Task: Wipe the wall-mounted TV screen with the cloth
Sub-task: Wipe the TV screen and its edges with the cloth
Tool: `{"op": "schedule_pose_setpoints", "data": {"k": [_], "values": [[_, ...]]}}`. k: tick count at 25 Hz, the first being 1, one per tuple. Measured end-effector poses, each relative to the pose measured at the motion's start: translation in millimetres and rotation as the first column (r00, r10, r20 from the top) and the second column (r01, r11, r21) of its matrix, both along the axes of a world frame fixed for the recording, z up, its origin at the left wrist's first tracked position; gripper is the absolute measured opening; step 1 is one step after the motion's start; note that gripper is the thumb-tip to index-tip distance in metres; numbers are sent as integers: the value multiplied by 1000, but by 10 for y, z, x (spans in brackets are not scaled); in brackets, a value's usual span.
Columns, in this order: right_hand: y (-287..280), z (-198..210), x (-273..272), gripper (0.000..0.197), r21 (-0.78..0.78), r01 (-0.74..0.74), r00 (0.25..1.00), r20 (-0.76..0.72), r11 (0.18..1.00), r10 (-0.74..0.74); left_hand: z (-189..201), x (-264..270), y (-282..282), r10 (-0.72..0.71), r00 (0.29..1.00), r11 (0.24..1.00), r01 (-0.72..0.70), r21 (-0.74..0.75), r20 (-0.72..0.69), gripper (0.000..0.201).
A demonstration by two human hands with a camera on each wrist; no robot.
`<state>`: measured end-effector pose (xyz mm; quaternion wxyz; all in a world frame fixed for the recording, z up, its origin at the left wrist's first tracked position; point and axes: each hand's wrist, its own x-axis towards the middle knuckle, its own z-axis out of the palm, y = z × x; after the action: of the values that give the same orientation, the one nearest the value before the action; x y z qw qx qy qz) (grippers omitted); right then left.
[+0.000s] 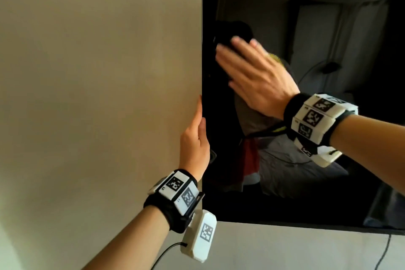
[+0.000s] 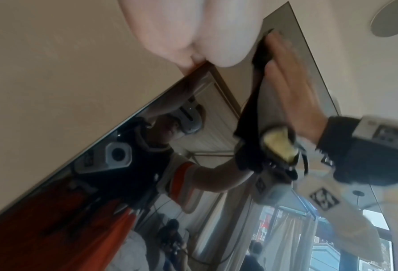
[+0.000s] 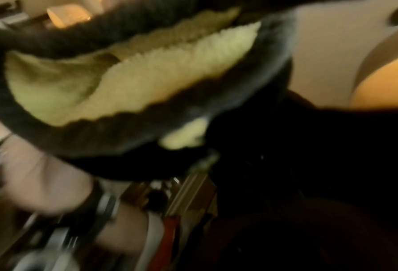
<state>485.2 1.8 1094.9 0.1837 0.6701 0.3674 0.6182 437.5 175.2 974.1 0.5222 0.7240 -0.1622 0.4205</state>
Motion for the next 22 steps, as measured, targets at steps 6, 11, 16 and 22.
{"op": "schedule_pose_setpoints", "data": {"k": [6, 11, 16, 22], "values": [[120, -143, 18, 52, -137, 53, 999, 13, 989, -52, -112, -12, -60, -9, 1000, 998, 8, -64, -10, 51], [206, -113, 1, 53, 74, 37, 998, -43, 997, -34, -154, -11, -46, -30, 1000, 998, 31, -54, 5, 52], [137, -142, 14, 52, -75, 66, 998, 8, 995, -66, -225, -47, -62, -72, 997, 994, 70, -81, -30, 55], [223, -605, -20, 55, -109, 105, 993, -35, 988, -109, -324, -30, -44, -57, 997, 996, 53, -73, -48, 54]]}}
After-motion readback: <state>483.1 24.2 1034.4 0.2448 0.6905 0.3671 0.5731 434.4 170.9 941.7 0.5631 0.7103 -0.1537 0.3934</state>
